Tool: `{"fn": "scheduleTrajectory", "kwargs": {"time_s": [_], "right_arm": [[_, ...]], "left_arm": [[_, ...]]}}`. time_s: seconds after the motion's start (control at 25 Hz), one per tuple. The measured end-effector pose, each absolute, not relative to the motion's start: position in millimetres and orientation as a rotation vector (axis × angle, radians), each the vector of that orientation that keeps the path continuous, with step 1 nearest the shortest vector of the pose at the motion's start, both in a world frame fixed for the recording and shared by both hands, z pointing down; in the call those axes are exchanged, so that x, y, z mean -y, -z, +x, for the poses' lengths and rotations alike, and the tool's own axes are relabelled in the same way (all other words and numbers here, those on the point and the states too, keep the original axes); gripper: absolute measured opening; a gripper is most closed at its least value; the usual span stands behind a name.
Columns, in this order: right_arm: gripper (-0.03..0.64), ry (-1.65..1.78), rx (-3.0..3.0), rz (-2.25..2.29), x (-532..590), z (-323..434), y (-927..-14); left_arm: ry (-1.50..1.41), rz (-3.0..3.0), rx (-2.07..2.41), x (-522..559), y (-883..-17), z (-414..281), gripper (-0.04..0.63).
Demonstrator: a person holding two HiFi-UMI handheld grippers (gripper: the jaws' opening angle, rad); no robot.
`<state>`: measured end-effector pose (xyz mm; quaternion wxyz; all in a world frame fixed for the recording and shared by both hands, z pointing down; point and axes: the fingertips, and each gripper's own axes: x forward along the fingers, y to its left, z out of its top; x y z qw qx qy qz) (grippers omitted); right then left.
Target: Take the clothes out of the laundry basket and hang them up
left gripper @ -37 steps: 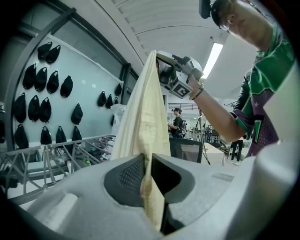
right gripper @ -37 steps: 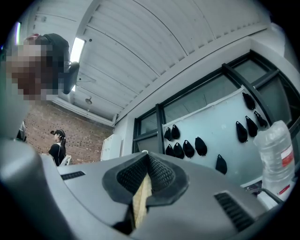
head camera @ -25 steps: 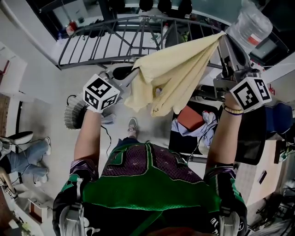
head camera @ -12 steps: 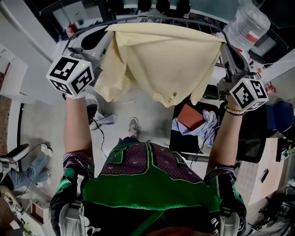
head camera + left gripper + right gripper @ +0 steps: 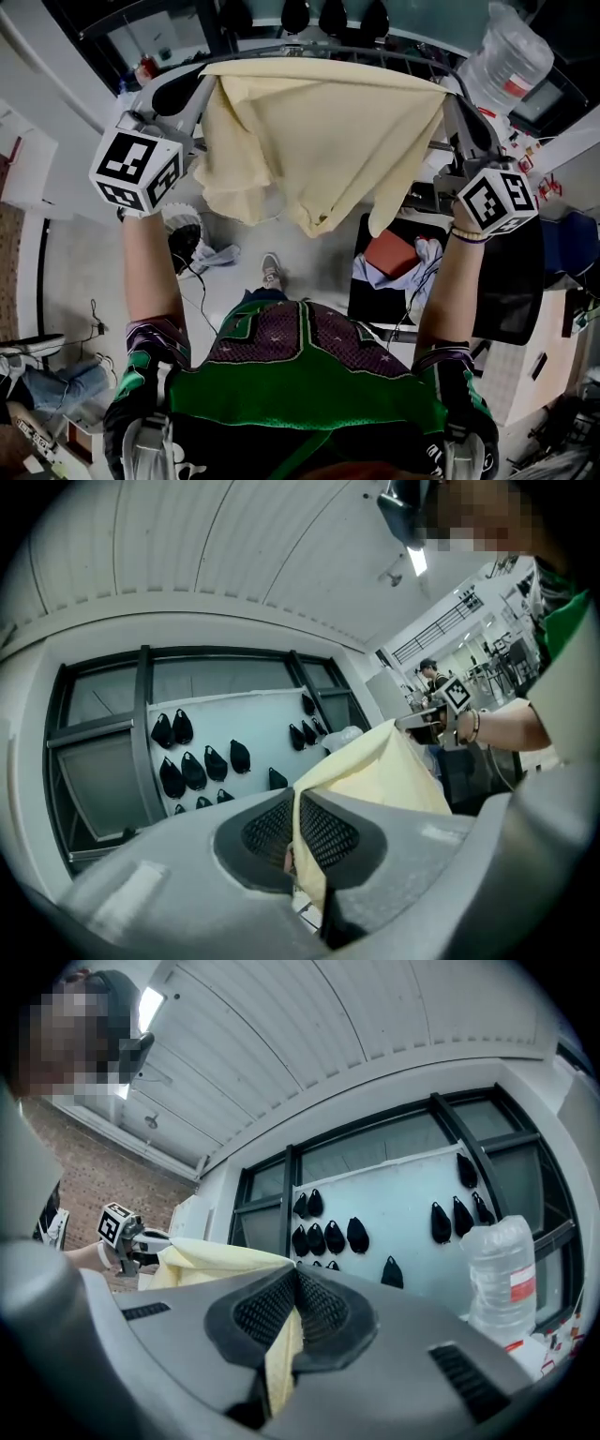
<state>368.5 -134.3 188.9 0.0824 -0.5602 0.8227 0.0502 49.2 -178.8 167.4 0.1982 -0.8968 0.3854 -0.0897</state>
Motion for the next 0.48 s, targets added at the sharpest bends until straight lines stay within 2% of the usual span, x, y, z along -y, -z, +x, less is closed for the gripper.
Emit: {"fn": "scheduleTrajectory", "kwargs": {"time_s": [0.32,0.48], "right_arm": [[0.0,-0.219,-2.459,-1.615,198.9,326.4,-159.9],[0.0,-0.21,-2.447,-1.625,242.3,296.8,-157.3]], "left_arm": [[0.159,-2.62,-1.043,222.9,-172.5,4.3,0.021],[0.225,-2.6,-1.052,258.5,-182.2,-24.8,0.021]]}}
